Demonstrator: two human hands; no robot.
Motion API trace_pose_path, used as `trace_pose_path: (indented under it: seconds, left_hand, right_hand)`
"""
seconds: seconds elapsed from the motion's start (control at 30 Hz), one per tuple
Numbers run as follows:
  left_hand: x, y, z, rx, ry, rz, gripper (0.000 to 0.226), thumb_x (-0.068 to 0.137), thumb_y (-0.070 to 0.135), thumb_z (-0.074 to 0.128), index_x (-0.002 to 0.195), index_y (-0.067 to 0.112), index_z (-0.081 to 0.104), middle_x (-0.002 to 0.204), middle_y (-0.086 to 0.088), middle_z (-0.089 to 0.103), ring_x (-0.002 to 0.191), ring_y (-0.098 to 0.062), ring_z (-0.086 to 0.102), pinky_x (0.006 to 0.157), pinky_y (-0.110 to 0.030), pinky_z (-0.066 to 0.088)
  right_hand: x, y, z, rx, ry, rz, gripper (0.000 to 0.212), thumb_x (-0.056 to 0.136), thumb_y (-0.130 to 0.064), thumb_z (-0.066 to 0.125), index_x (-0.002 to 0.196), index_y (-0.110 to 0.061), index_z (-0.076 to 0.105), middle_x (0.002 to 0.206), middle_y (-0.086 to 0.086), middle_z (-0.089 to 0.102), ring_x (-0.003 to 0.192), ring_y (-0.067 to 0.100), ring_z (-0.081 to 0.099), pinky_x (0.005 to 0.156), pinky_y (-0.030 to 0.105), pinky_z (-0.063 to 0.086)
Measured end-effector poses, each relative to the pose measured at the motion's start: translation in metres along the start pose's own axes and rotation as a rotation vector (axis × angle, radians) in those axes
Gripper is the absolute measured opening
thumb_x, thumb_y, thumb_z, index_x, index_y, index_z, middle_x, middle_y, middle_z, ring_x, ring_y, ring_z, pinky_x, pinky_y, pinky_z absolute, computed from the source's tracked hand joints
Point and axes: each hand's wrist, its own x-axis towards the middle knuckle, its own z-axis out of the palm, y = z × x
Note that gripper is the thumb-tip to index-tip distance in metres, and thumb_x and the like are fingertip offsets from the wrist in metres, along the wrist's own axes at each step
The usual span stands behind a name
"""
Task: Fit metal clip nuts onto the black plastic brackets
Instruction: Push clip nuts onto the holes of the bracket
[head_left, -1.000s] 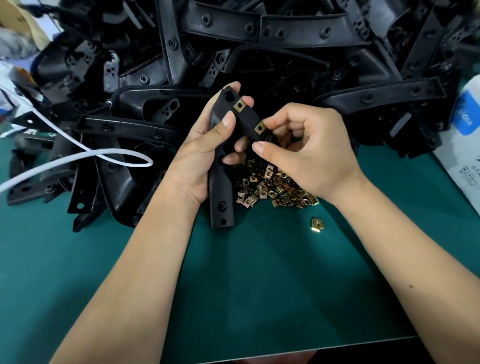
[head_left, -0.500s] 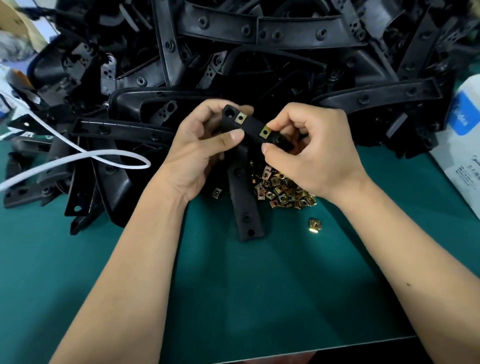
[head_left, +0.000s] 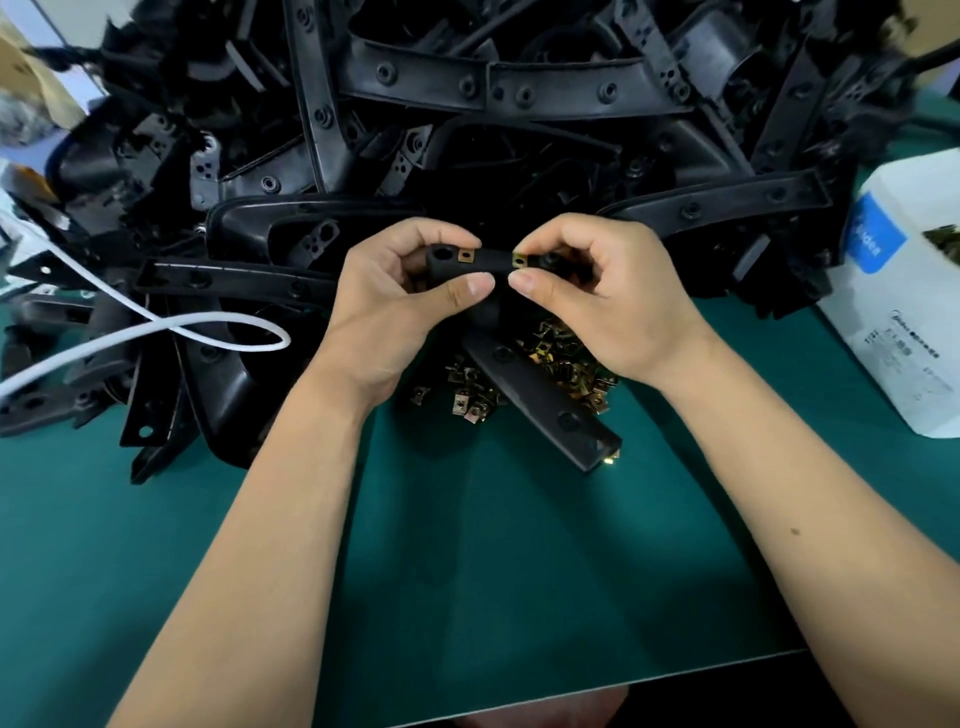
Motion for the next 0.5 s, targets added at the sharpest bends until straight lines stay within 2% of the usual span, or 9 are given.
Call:
trace_pose_path:
  seconds: [0.1,0.2,0.27,0.37,0.43,0.5]
  left_hand:
    - [-0.004,0.006,0.008,-0.005,0.034,-0.010,0.026,0.077,0.008,0.082,0.100,0.013,0.071,0.086,-0.002,0.072,0.079,-0.015,0.067,0.073,-0.027,0.057]
    - [-0.005,0.018,0.031,-0.015,0.020,-0.012,0.026,0.076,0.010,0.082,0.098,0.014,0.070,0.089,-0.008,0.068,0.083,-0.023,0.064,0.076,-0.034,0.057]
    - [-0.002,0.031,0.058,-0.011,-0.006,0.021,0.025,0.076,0.011,0.083,0.098,0.016,0.070,0.091,-0.008,0.068,0.086,-0.024,0.063,0.079,-0.038,0.057]
    - [0.004,0.061,0.124,0.007,-0.040,0.169,0.025,0.080,0.011,0.085,0.100,0.016,0.070,0.096,-0.003,0.070,0.090,-0.015,0.067,0.085,-0.039,0.059]
    - [0.003,0.081,0.184,0.020,-0.086,0.295,0.027,0.081,0.009,0.083,0.104,0.008,0.070,0.101,-0.005,0.072,0.092,-0.012,0.069,0.086,-0.035,0.059]
    - [-0.005,0.097,0.246,0.015,-0.141,0.386,0.029,0.077,0.006,0.083,0.102,0.001,0.070,0.100,-0.008,0.073,0.093,-0.017,0.071,0.086,-0.036,0.058]
  right_hand:
    - [-0.003,-0.006,-0.007,0.001,0.006,0.016,0.010,0.092,-0.022,0.077,0.096,-0.013,0.075,0.083,-0.013,0.069,0.078,0.003,0.064,0.074,0.021,0.046]
    - [-0.017,-0.015,-0.027,0.001,0.084,0.034,0.012,0.092,-0.025,0.076,0.096,-0.014,0.075,0.085,-0.012,0.070,0.080,0.004,0.065,0.075,0.024,0.049]
    - [-0.030,-0.024,-0.051,0.005,0.156,0.042,0.009,0.093,-0.023,0.075,0.097,-0.015,0.073,0.083,-0.014,0.068,0.075,0.000,0.063,0.070,0.021,0.046]
    - [-0.055,-0.037,-0.100,0.126,0.316,0.077,0.010,0.096,-0.016,0.070,0.105,-0.017,0.069,0.088,-0.011,0.067,0.072,0.002,0.062,0.067,0.027,0.051]
    - [-0.084,-0.043,-0.144,0.312,0.416,0.105,0.018,0.097,-0.014,0.066,0.115,-0.017,0.066,0.097,-0.003,0.065,0.080,0.014,0.062,0.070,0.033,0.054]
    - [-0.126,-0.046,-0.188,0.446,0.473,0.109,0.032,0.097,-0.014,0.064,0.129,-0.011,0.056,0.098,0.000,0.062,0.076,0.017,0.055,0.071,0.031,0.051]
